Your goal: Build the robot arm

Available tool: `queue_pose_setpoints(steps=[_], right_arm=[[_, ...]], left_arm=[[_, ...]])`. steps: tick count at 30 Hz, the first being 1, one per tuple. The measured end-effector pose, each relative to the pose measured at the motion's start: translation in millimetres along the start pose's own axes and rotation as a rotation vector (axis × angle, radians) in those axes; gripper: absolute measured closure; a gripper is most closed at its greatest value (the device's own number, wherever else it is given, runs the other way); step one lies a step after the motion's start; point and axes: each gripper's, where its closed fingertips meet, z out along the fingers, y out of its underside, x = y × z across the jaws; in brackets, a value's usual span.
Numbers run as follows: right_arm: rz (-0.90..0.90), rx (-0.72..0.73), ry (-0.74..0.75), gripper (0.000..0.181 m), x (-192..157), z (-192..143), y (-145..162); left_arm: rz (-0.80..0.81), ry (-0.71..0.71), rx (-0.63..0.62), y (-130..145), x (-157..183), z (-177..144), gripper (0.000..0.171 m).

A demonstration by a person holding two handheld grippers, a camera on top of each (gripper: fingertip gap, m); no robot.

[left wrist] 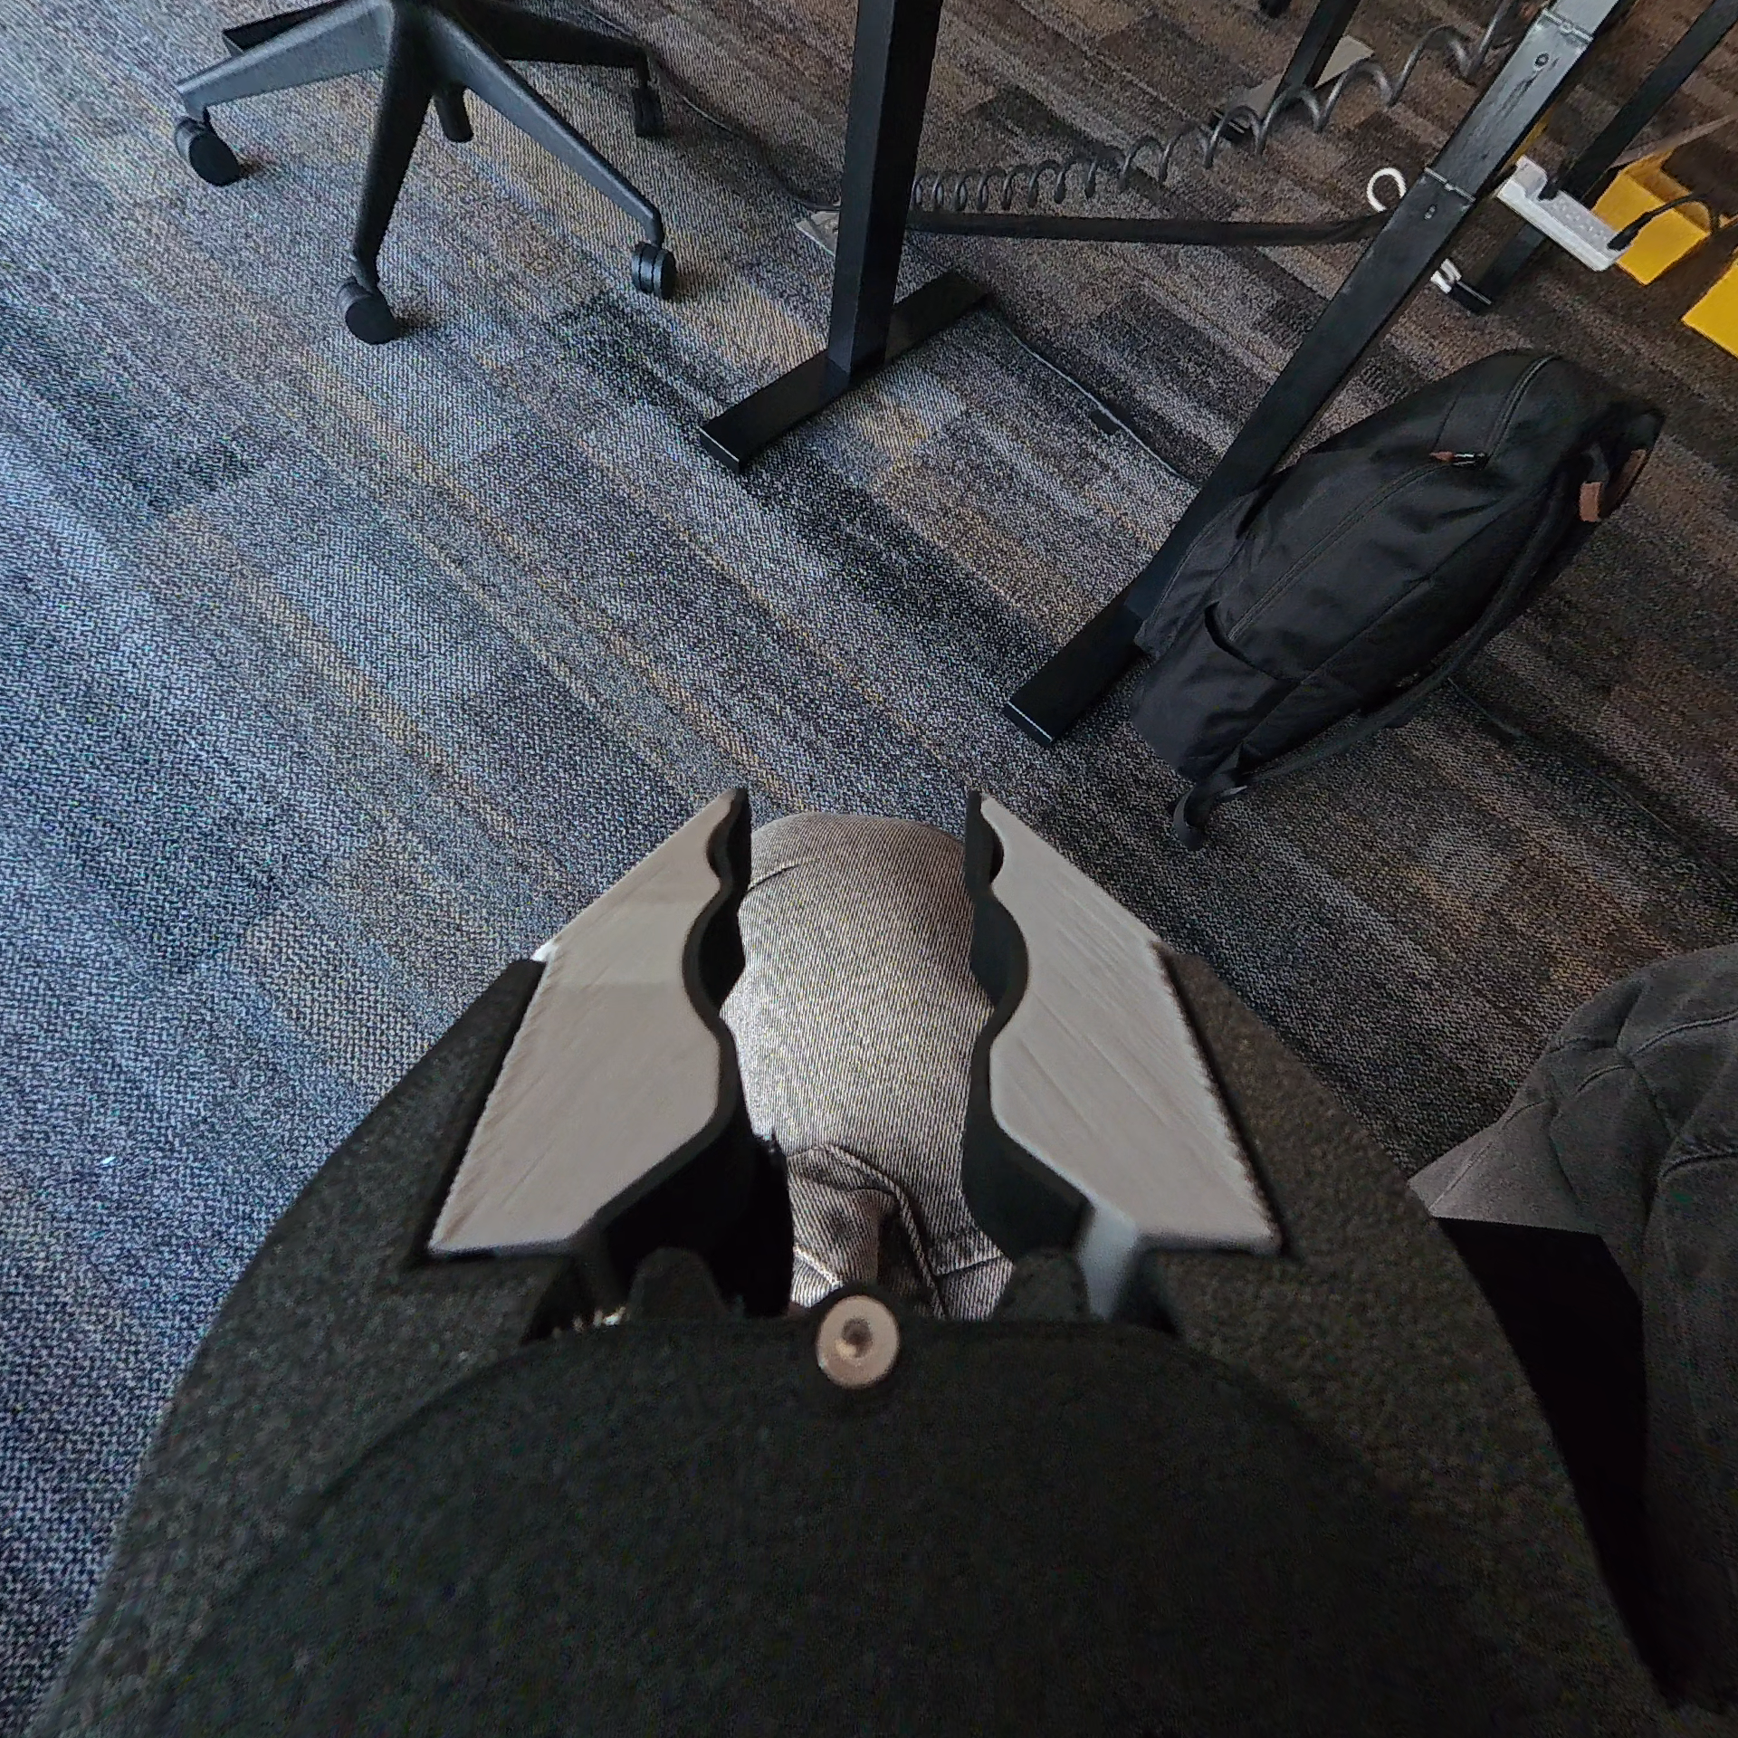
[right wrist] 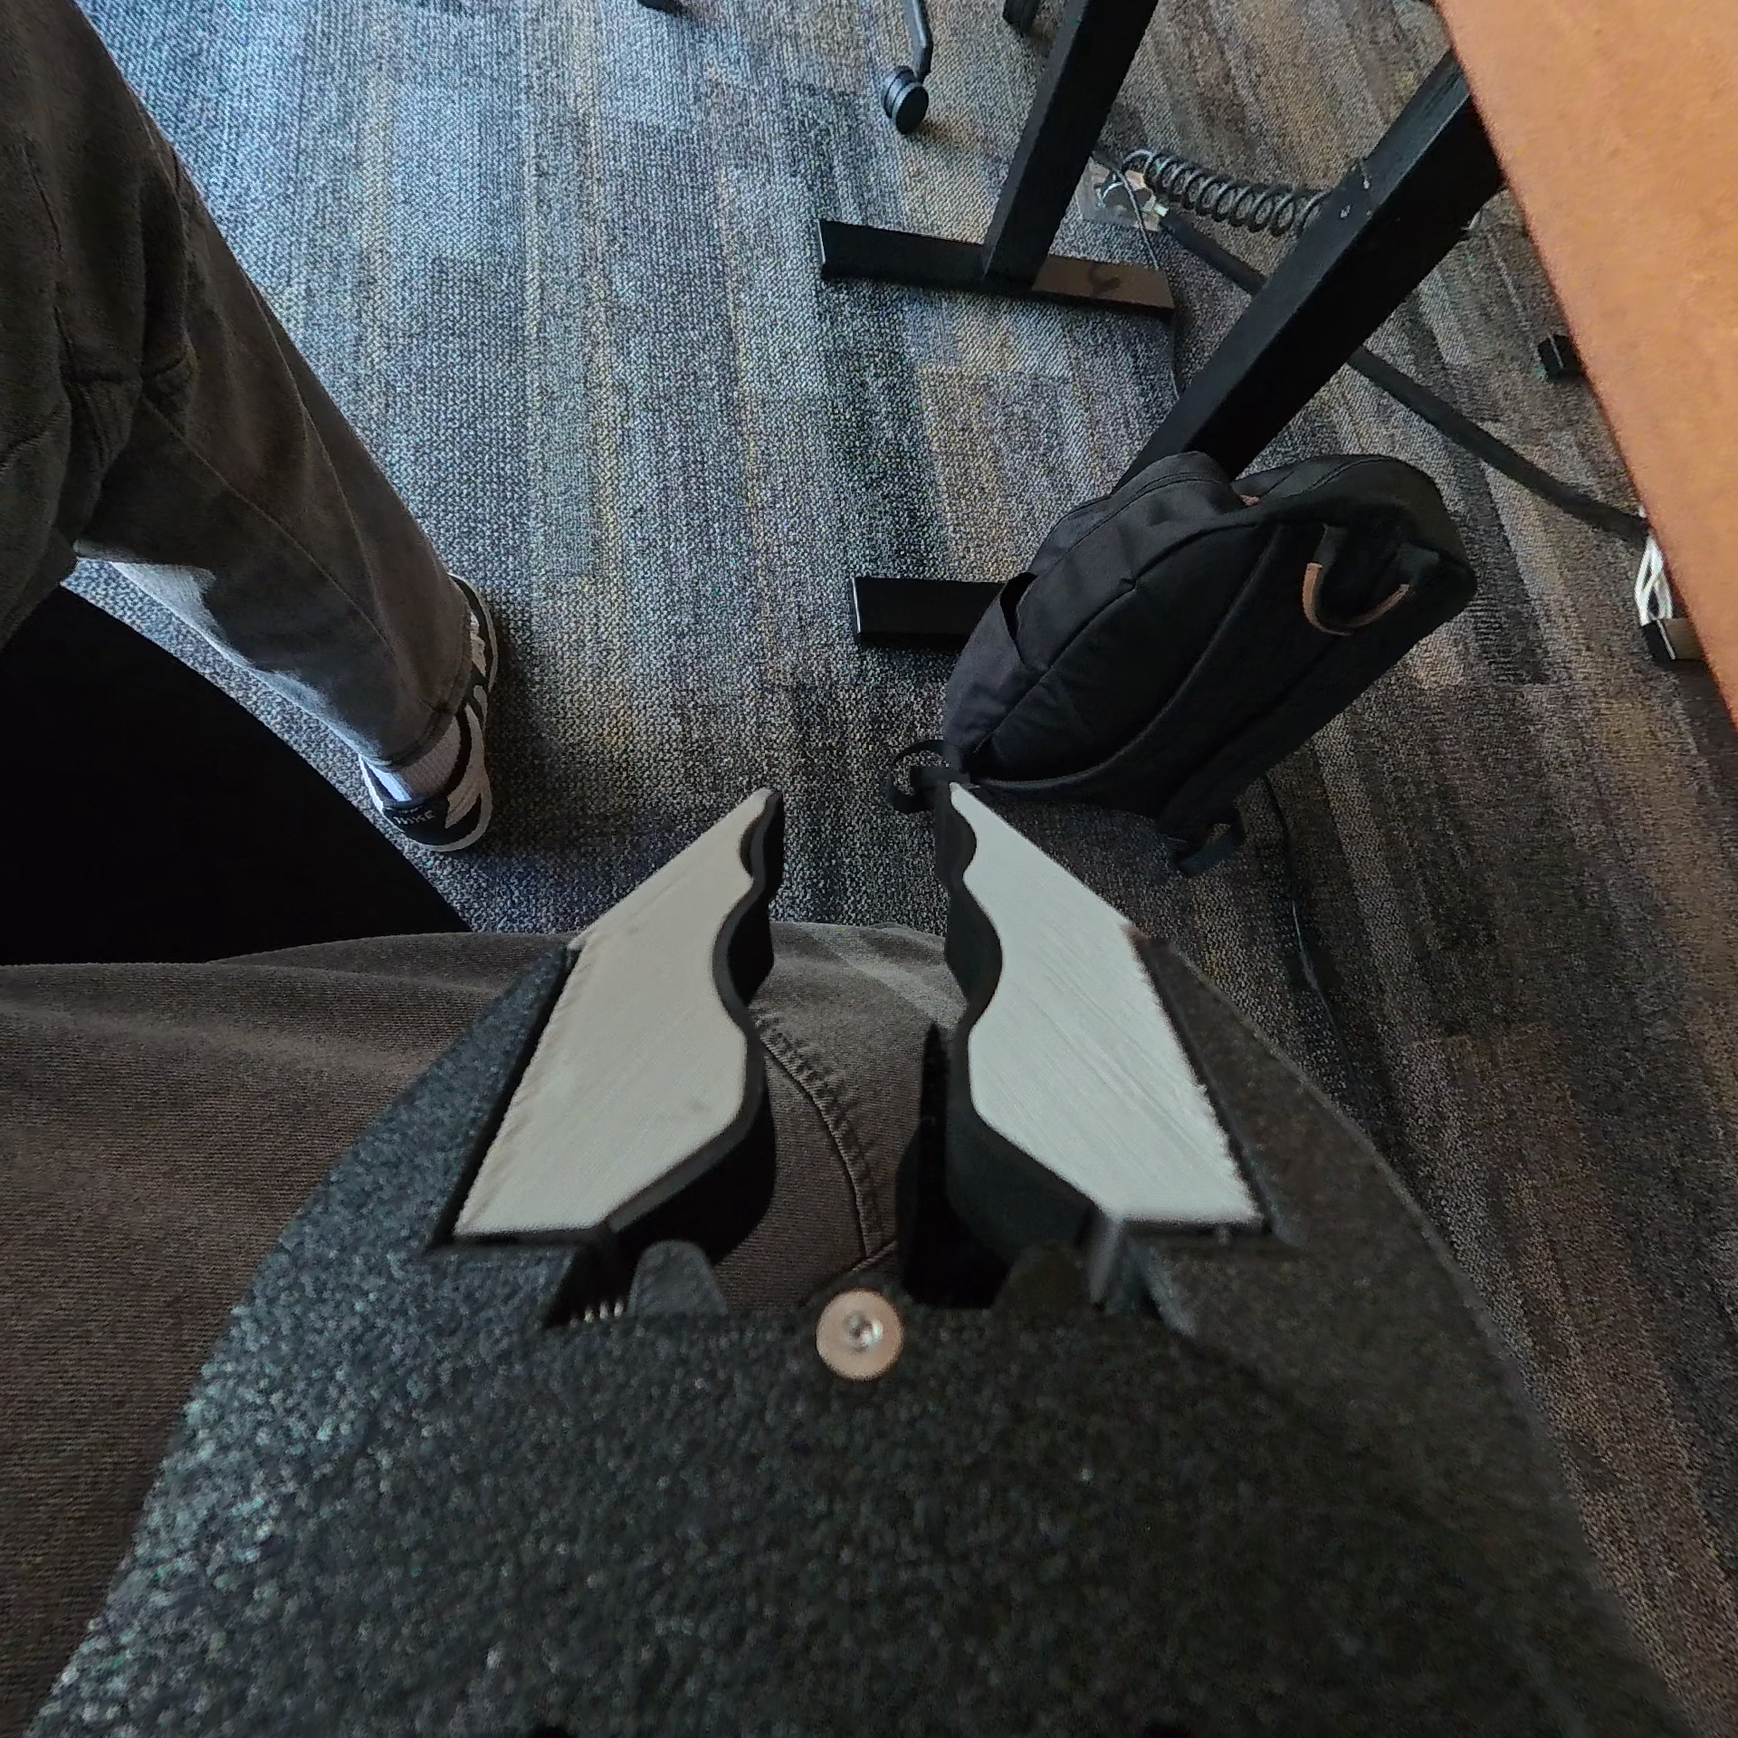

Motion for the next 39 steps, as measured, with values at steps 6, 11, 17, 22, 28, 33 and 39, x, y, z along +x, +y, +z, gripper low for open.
queue_pose_setpoints(steps=[6,11,17,22,28,33,39], right_arm=[[-0.007,-0.005,-0.002,0.15,-1,1,0],[-0.013,-0.011,-0.004,0.15,-2,2,1],[-0.01,-0.015,-0.002,0.149,-1,4,0],[-0.015,0.056,-0.007,0.149,-5,-8,-18],[0.012,0.182,-0.071,0.147,-20,-30,-42],[0.023,0.249,-0.124,0.143,-37,-49,-52],[0.052,0.311,-0.095,0.132,-42,-79,-49]], left_arm=[[0.002,0.0,-0.003,1,0,0,0.127],[0.004,0.002,-0.007,1,1,1,0.127],[-0.007,0.007,0.004,1,-1,-2,0.127],[-0.017,0.019,-0.008,3,2,2,0.127],[0.077,-0.012,-0.016,2,15,6,0.127],[0.123,-0.005,-0.007,-2,32,10,0.127],[0.228,0.014,0.002,-13,67,25,0.127]])
